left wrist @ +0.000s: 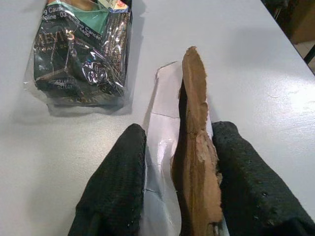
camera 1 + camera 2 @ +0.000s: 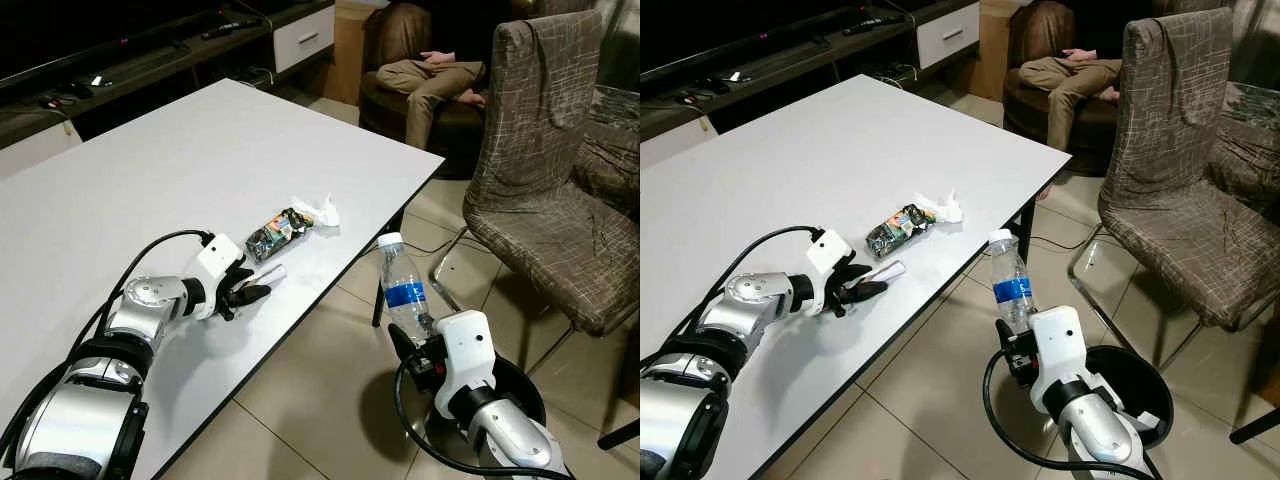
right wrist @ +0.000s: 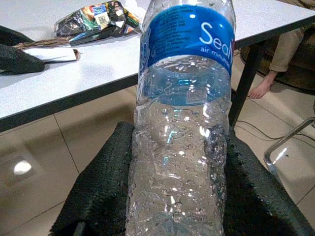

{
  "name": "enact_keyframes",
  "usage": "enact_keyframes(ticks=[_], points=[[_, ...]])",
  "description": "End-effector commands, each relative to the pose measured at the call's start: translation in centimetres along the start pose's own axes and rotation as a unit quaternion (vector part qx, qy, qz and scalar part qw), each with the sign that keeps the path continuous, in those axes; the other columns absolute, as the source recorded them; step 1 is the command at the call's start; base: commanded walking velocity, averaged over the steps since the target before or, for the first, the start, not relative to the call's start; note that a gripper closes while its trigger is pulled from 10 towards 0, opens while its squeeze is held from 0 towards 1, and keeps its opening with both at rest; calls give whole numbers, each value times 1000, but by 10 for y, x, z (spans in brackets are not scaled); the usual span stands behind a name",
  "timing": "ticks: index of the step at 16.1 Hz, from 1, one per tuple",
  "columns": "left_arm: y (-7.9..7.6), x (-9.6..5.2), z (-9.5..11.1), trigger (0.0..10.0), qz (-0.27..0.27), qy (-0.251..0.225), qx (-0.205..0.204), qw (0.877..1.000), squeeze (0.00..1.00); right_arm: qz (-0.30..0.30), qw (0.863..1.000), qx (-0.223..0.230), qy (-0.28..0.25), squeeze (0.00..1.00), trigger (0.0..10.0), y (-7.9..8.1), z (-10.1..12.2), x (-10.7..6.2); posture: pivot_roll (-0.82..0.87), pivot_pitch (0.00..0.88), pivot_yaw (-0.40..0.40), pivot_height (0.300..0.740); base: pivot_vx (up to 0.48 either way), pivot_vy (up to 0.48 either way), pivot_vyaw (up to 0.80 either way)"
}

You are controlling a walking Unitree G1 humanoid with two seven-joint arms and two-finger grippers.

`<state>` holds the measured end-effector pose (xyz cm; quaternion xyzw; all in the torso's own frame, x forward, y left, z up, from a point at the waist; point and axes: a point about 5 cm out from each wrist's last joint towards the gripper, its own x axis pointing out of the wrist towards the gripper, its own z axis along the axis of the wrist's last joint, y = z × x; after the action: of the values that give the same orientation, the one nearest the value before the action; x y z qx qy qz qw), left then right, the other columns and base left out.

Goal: Picking trash to rubbish bin

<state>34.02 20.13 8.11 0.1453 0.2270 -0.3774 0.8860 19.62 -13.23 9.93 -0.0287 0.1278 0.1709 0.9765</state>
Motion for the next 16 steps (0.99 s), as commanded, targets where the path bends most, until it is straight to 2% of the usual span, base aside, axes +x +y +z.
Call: enact_keyframes(ticks=[1,9,10,12,14,16], points=[[-1,-2,-16,0,10,45,-9,999,0,3,1000,-4,-10,0,10000,0,4,1,-63,20,43,740,0,0,0],[0,-3,-9,0,1,19,-9,1000,0,1,1000,-7,-12,0,10000,-2,4,6,-61,3,41,740,0,0,0],[0,-10,-1,0,-39,-33,-10,999,0,-4,1000,-8,-20,0,10000,-4,7,5,-73,0,51,740,0,0,0],[-3,-21,7,0,-69,-92,-20,993,0,-18,999,-9,-28,0,10000,-9,9,4,-76,0,52,740,0,0,0],[-32,-40,31,0,-96,-195,-39,975,0,-37,999,0,-37,0,10000,-15,13,3,-59,0,37,740,0,0,0],[-49,-42,45,0,-81,-245,-60,964,0,-44,998,1,-46,0,10000,-17,18,4,-55,0,19,740,0,0,0]])
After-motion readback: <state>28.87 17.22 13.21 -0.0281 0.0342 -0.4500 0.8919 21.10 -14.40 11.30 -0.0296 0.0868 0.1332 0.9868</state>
